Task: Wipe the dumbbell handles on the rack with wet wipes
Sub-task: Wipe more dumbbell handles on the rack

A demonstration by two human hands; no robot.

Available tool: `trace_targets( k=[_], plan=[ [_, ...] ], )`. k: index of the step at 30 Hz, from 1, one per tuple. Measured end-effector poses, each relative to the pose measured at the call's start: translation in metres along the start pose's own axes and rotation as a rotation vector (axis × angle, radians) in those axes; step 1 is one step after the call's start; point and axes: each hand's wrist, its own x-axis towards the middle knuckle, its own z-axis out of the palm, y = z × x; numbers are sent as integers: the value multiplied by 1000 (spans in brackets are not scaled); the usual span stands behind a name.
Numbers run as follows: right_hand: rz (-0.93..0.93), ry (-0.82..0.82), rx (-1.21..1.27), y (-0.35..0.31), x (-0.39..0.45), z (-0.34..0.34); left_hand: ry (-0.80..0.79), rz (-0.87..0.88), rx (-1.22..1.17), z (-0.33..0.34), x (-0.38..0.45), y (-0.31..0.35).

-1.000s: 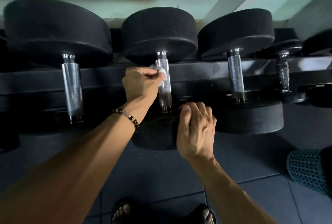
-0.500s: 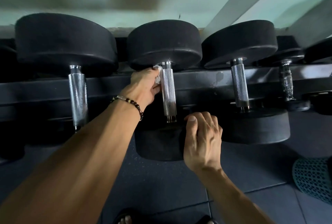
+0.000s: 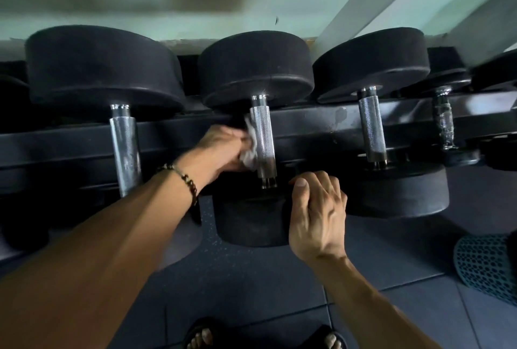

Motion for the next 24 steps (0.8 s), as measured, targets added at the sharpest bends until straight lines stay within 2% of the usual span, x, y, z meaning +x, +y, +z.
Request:
trace_targets(
  k=[2,3,4,7,9,12,16,19,22,24],
  plan=[
    [15,-4,3,-1,0,0,-79,14,345,-3,-10,-14],
    [20,-4,3,-1,0,0,-80,51,407,-2,-13,-15],
    [21,-4,0,-2,0,0,-70,78,384,-2,-12,-12],
    [28,-3,-4,-3,1,-1,53,57,90,0,-7,6],
    [34,-13,-12,-3,1,-1,65,103,238,3,-8,7],
    [37,-15,-15,-3,0,-1,-24,167,438,7,-20,-8],
    [53,-23,-32,-4,0,0,-33,193,450,5,-27,-17],
    [47,-13,-26,-5,0,-1,9,86,290,7,-19,-13],
    [53,-24,-13,-5,0,0,-101,16,551,5,-13,-17],
    [56,-25,-13,-5,1,-1,-160,37,625,1,-16,-17]
  ],
)
